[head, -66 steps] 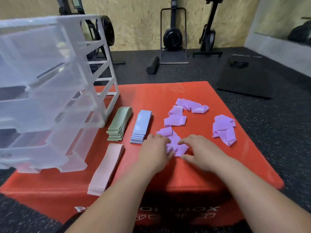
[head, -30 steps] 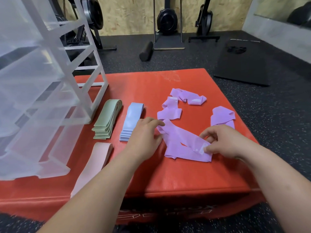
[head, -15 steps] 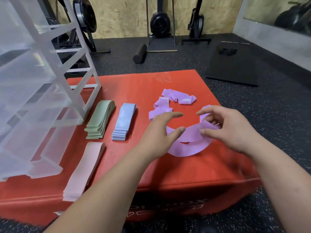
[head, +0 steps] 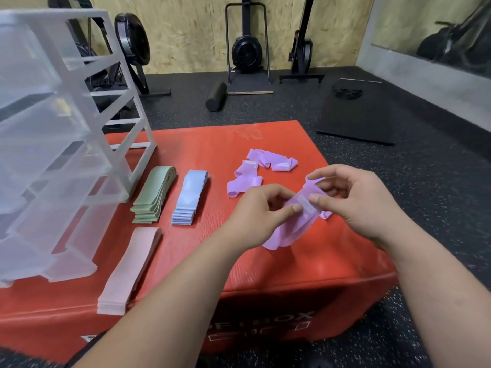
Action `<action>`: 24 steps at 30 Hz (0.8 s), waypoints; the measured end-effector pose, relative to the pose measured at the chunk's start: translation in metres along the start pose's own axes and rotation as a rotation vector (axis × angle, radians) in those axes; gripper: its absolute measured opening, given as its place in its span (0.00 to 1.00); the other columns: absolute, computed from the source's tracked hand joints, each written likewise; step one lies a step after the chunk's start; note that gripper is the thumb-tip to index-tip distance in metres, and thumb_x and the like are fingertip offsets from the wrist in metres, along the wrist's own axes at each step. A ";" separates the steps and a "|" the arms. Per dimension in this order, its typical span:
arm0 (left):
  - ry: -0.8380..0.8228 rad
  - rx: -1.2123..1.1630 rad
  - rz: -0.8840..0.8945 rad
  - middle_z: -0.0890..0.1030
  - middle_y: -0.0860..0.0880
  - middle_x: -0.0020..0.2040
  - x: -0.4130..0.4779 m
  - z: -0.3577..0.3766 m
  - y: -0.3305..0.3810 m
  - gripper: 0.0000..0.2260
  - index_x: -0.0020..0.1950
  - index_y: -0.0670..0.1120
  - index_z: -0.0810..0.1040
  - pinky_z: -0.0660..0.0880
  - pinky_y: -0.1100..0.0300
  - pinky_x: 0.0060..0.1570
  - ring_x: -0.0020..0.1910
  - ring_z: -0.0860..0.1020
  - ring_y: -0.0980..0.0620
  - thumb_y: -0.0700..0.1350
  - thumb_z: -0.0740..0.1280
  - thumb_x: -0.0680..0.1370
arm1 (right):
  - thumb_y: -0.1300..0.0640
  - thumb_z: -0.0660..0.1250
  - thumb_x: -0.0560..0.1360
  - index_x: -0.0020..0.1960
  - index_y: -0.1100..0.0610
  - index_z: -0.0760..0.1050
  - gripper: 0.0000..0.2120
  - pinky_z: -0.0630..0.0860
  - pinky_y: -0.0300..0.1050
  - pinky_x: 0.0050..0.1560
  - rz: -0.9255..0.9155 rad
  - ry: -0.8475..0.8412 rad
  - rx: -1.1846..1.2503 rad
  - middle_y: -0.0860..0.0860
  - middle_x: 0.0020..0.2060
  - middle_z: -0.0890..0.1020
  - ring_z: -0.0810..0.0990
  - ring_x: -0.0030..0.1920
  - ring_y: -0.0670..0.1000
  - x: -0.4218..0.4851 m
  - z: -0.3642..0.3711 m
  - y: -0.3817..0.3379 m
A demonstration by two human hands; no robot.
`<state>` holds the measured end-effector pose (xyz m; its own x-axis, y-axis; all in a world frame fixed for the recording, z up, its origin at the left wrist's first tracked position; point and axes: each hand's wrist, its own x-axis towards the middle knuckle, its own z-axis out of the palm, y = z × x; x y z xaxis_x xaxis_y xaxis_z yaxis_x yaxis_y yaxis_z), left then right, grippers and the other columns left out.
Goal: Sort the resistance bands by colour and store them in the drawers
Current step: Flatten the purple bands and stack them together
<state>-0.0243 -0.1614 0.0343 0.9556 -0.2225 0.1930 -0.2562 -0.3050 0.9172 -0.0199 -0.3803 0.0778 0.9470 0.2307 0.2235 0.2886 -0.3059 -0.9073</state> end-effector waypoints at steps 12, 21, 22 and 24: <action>0.081 0.028 0.041 0.83 0.50 0.38 -0.033 -0.017 0.013 0.05 0.48 0.46 0.86 0.72 0.62 0.41 0.36 0.75 0.59 0.46 0.73 0.82 | 0.65 0.76 0.76 0.57 0.48 0.83 0.15 0.81 0.63 0.46 -0.127 -0.048 0.009 0.53 0.45 0.87 0.83 0.48 0.64 -0.005 0.015 -0.043; -0.036 0.086 -0.041 0.88 0.49 0.49 -0.061 -0.036 0.002 0.09 0.53 0.44 0.84 0.80 0.41 0.59 0.52 0.86 0.49 0.47 0.77 0.78 | 0.65 0.77 0.75 0.57 0.53 0.84 0.13 0.81 0.55 0.48 -0.220 0.136 0.232 0.52 0.45 0.88 0.84 0.46 0.49 -0.023 0.033 -0.077; -0.050 0.101 -0.050 0.88 0.49 0.48 -0.064 -0.038 0.001 0.08 0.52 0.44 0.84 0.80 0.43 0.59 0.51 0.86 0.49 0.46 0.78 0.77 | 0.66 0.76 0.76 0.57 0.55 0.83 0.12 0.82 0.52 0.49 -0.217 0.196 0.282 0.52 0.45 0.88 0.85 0.47 0.49 -0.023 0.032 -0.076; -0.094 0.124 -0.079 0.88 0.47 0.44 -0.071 -0.043 -0.004 0.09 0.49 0.45 0.83 0.81 0.48 0.51 0.42 0.83 0.51 0.46 0.80 0.75 | 0.65 0.76 0.76 0.57 0.54 0.83 0.12 0.82 0.46 0.51 -0.183 0.314 0.358 0.52 0.46 0.87 0.85 0.47 0.49 -0.022 0.025 -0.071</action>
<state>-0.0846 -0.1051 0.0320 0.9572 -0.2772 0.0829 -0.2020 -0.4353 0.8773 -0.0650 -0.3406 0.1288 0.8982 -0.0544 0.4362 0.4391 0.0620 -0.8963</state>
